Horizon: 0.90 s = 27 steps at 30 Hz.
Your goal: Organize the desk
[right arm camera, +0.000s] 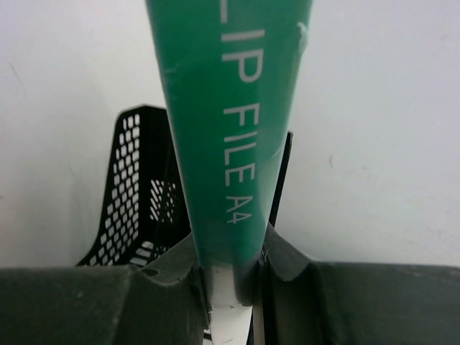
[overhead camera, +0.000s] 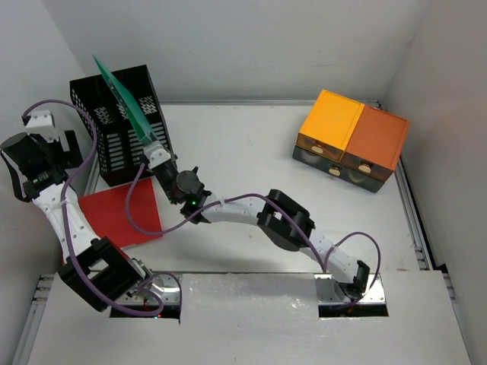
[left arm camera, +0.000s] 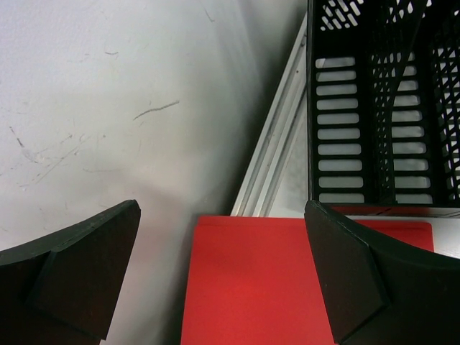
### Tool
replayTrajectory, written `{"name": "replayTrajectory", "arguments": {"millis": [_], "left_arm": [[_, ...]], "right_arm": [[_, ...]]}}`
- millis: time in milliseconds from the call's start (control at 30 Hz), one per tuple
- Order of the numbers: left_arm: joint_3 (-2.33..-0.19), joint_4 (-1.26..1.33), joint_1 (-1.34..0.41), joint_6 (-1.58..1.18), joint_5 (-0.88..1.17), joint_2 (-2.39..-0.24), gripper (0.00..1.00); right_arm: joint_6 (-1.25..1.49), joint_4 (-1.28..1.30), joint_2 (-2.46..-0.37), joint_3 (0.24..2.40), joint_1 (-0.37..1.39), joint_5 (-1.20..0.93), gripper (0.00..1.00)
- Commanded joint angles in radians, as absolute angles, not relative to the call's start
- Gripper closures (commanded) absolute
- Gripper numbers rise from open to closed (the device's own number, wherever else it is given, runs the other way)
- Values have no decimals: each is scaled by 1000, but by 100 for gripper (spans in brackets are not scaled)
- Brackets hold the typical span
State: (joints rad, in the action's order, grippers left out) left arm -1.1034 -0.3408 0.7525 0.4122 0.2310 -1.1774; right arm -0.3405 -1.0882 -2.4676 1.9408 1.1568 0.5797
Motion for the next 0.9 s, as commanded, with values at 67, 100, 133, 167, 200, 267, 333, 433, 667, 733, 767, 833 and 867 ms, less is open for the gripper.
{"name": "replayTrajectory", "arguments": {"millis": [67,100,133,167,200,267,333,433,667,733,767,833,867], "left_arm": [[-1146,-313,753,402,255,-1178,3],[-1147,-313,753,397,255,-1178,3],[-1149,-314,753,396,258,-1178,3],[-1149,-314,753,394,258,-1178,3],[-1149,-316,753,394,259,-1177,3],[-1147,-318,753,394,264,-1175,3],[-1147,-324,753,399,264,-1172,3],[-1144,-328,753,406,259,-1164,2],[-1126,-333,752,440,249,-1135,2],[-1124,-334,753,442,252,-1135,2],[-1124,-336,752,442,252,-1134,2],[-1126,-339,753,442,253,-1132,2],[-1126,-341,753,442,253,-1132,2]], "right_arm": [[-403,-1357,-2290,1878,1203,538,100],[-408,-1355,-2287,1882,1204,537,100],[-408,-1348,-2290,1891,1204,537,100],[-414,-1326,-2298,1907,1204,540,100],[-419,-1312,-2310,1925,1203,541,100],[-426,-1269,-2359,1994,1204,545,100],[-428,-1214,-2413,2074,1198,561,100],[-399,-1137,-2476,2167,1178,580,100],[-236,-1017,-2542,2260,1115,603,100],[-213,-1000,-2562,2270,1108,604,100],[-212,-997,-2571,2295,1106,603,100],[-201,-982,-2591,2310,1106,589,100],[-192,-974,-2591,2307,1104,588,100]]}}
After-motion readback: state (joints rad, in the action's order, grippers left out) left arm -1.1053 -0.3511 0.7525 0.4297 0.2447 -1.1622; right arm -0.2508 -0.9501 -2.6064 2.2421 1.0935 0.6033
